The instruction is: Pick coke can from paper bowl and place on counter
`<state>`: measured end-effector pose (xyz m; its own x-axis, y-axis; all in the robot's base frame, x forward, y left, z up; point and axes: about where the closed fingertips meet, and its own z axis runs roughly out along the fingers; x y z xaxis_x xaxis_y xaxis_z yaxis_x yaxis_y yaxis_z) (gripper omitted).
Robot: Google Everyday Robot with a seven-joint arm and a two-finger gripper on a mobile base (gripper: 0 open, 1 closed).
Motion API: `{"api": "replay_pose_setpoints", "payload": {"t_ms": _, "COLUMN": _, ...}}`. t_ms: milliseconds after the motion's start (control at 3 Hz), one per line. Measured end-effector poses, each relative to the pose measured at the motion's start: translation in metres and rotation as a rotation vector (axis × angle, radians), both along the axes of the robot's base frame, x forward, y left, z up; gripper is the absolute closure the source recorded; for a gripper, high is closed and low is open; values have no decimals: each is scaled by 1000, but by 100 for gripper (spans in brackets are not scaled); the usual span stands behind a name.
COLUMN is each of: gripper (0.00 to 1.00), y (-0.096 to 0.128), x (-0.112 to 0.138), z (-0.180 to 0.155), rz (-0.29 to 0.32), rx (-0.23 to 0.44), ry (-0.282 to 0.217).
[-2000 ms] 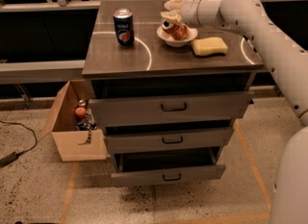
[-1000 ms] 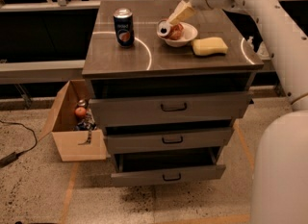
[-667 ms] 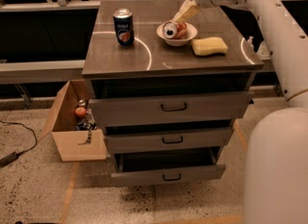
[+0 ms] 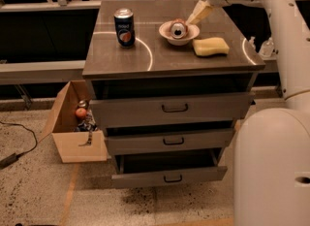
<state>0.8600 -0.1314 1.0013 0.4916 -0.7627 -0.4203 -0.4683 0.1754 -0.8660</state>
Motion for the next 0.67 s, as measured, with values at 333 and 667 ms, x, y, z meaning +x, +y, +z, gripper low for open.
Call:
{"api": "replay_pose_setpoints", "payload": {"t_ms": 333, "gripper": 0, "y": -11, "x": -2, "z": 1, "rz": 17, "rx": -17, "ry": -11}}
{"api": "replay_pose_setpoints", "payload": {"t_ms": 667, "gripper": 0, "y": -16, "x": -2, "z": -3, "rz": 37, "rx": -44, "ry": -21}}
